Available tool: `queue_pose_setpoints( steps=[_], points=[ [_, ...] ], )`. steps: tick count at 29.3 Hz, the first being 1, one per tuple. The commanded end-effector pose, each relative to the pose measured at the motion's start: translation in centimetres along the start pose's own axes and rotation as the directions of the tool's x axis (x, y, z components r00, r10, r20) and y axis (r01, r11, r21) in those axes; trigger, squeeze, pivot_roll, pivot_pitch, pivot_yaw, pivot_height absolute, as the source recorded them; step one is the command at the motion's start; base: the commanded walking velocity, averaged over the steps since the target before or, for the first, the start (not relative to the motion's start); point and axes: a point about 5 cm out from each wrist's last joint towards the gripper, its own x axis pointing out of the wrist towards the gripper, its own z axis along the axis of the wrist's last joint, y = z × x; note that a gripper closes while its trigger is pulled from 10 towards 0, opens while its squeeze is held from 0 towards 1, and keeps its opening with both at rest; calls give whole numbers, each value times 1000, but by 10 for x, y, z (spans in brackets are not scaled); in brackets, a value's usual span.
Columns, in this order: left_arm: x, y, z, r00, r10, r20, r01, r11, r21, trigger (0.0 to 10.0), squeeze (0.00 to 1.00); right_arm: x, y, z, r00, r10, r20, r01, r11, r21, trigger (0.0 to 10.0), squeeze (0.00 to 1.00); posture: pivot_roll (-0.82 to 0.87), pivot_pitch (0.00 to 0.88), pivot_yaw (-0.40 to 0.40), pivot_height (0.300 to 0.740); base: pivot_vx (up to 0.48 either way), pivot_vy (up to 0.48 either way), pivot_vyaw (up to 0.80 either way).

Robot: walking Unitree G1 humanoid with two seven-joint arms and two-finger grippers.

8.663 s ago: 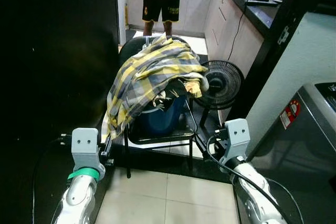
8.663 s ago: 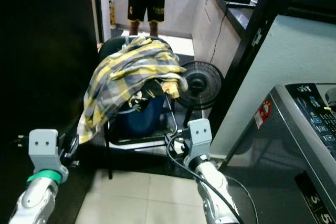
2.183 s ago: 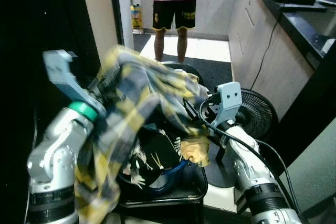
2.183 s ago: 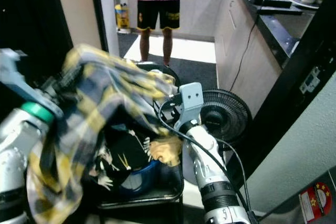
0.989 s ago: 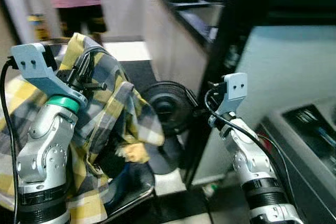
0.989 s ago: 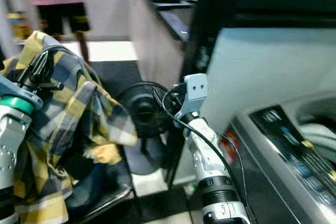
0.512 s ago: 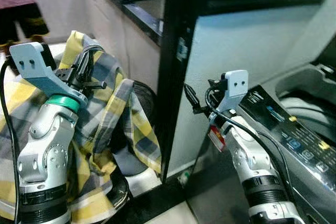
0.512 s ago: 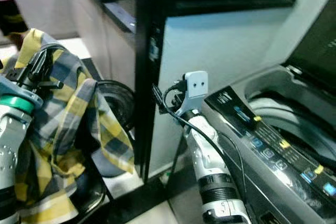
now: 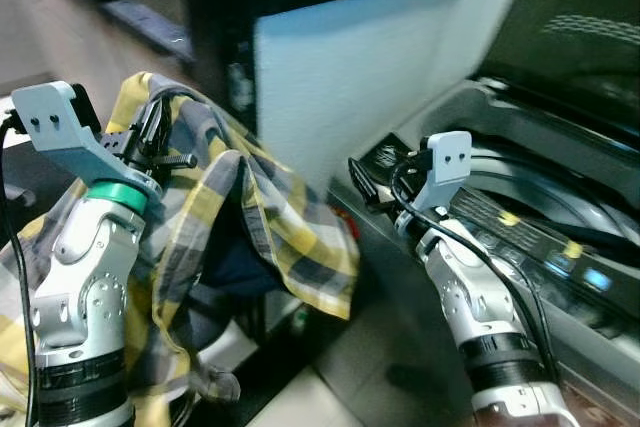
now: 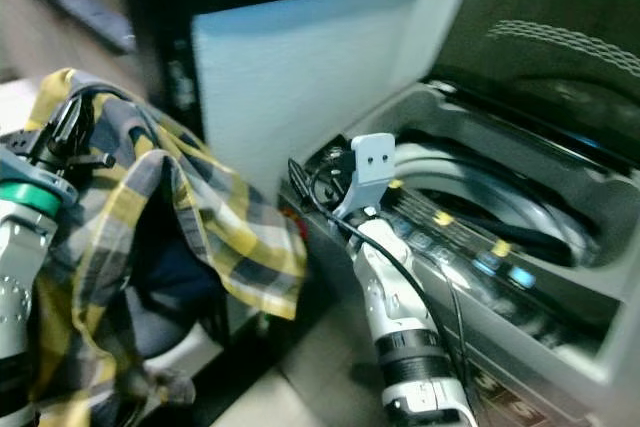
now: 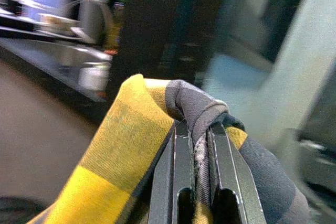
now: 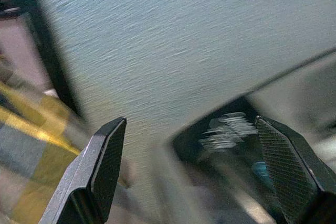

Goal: Clothes washing

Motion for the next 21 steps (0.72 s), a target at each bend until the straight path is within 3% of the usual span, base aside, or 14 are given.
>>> queue_pose_setpoints(
  steps=[1, 7, 9, 13, 17, 18, 21],
  points=[
    [3, -5, 16, 996, -25, 85, 25, 1000, -2, 10000, 0, -1, 0, -3, 1000, -7, -7, 7, 1000, 21, 10000, 0, 17, 69, 10, 740, 0, 0, -800],
    [3, -3, 15, 997, -7, 74, 7, 1000, 3, 10000, 0, -1, -2, -2, 1000, -14, -8, 14, 1000, 24, 10000, 0, 17, 69, 9, 740, 0, 0, -800],
    [3, 0, 9, 1000, 11, 17, -12, 998, 57, 10000, 0, -1, -2, -2, 1000, -18, -9, 18, 1000, 26, 10000, 0, 18, 68, 7, 740, 0, 0, -800],
    [4, 1, 6, 1000, 17, -4, -17, 995, 101, 10000, 0, -1, -2, -2, 1000, -20, -9, 20, 999, 27, 10000, 0, 19, 68, 8, 740, 0, 0, -800],
    [2, 3, -5, 996, 43, -79, -32, 992, 126, 10000, 0, -1, -2, -2, 1000, -24, -9, 24, 999, 33, 10000, 0, 21, 69, 8, 740, 0, 0, -800],
    [1, 4, -15, 987, 56, -154, -32, 987, 158, 10000, 0, -1, -2, -3, 1000, -26, -11, 27, 999, 35, 10000, 0, 22, 70, 10, 740, 0, 0, -800],
    [-1, 4, -21, 978, 71, -195, -29, 978, 208, 10000, 0, -1, -2, -3, 1000, -28, -12, 29, 999, 36, 10000, 0, 22, 70, 10, 740, 0, 0, -800]
  ],
)
